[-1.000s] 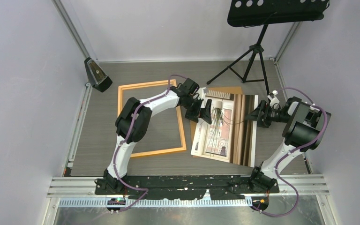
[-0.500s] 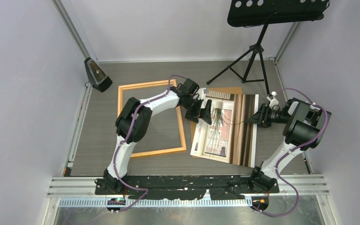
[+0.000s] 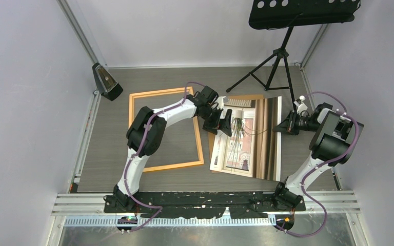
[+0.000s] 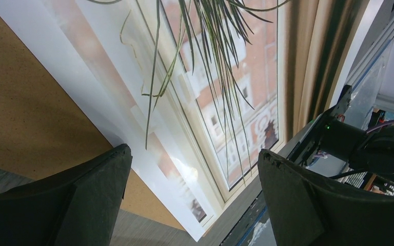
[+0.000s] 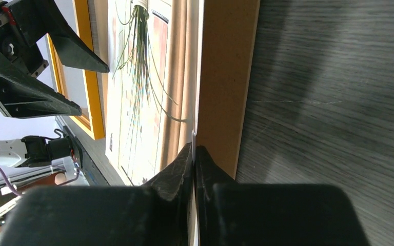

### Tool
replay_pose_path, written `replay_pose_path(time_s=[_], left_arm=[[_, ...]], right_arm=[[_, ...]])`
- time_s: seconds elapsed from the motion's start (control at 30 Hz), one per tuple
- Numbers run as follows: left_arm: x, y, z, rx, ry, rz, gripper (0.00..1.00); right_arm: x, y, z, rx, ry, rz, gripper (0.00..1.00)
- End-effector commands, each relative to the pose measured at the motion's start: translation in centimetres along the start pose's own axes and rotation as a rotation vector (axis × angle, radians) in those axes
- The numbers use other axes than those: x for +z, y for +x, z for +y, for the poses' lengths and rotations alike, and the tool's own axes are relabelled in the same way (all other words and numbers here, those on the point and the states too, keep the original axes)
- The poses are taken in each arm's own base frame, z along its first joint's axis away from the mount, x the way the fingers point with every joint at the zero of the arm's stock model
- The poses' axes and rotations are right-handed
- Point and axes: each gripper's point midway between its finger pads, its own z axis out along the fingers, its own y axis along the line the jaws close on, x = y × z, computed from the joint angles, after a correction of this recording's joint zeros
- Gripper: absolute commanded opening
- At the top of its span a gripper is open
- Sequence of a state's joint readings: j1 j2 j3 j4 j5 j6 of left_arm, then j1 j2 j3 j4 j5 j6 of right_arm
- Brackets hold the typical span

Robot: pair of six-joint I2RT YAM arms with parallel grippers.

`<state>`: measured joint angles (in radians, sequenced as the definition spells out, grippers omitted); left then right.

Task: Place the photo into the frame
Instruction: Pick up the photo at the center of the board.

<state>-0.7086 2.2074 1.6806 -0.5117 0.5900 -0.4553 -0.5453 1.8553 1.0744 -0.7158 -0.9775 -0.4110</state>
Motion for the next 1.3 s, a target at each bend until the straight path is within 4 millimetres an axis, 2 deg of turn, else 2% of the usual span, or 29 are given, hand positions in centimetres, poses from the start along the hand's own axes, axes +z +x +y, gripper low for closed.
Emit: replay_pose_path(time_s=[0.0, 0.2, 0.37, 0.6, 0.8, 0.97, 1.03, 1.27], left_arm=[[-0.2, 0.2, 0.3, 0.031, -0.033, -0.003, 0.98], [-0.6, -0.1, 0.3, 0.035, -0.038, -0.012, 0.98], [-2.0, -0.9, -0.2, 0.043, -0.046, -0.037, 1.00], [-6.0, -3.4, -2.0, 0.109, -0.085, -0.127, 1.00], [-10.9, -5.8, -3.1, 0.121, -0.121, -0.205, 1.00], [-14.8, -7.9, -5.9, 0.154, -0.127, -0.271, 1.00], [-16.4, -9.0, -7.5, 0.151, -0.115, -0.312, 1.00], [-20.1, -11.6, -12.2, 0.104, -0.012, -0.443, 0.99]], right_arm=[[-1.3, -1.8, 1.3, -0.078, 0.019, -0.040, 0.07], [-1.3, -1.8, 1.6, -0.075, 0.008, -0.044, 0.06], [-2.3, -2.7, 3.0, -0.099, 0.018, -0.084, 0.06], [-4.3, -5.0, 6.2, -0.160, 0.052, -0.166, 0.06], [-5.3, -6.5, 9.5, -0.242, 0.085, -0.211, 0.06], [-5.1, -7.6, 12.8, -0.341, 0.137, -0.253, 0.06], [-4.2, -7.7, 14.9, -0.395, 0.131, -0.254, 0.06], [-2.8, -9.1, 20.5, -0.539, 0.166, -0.323, 0.06]])
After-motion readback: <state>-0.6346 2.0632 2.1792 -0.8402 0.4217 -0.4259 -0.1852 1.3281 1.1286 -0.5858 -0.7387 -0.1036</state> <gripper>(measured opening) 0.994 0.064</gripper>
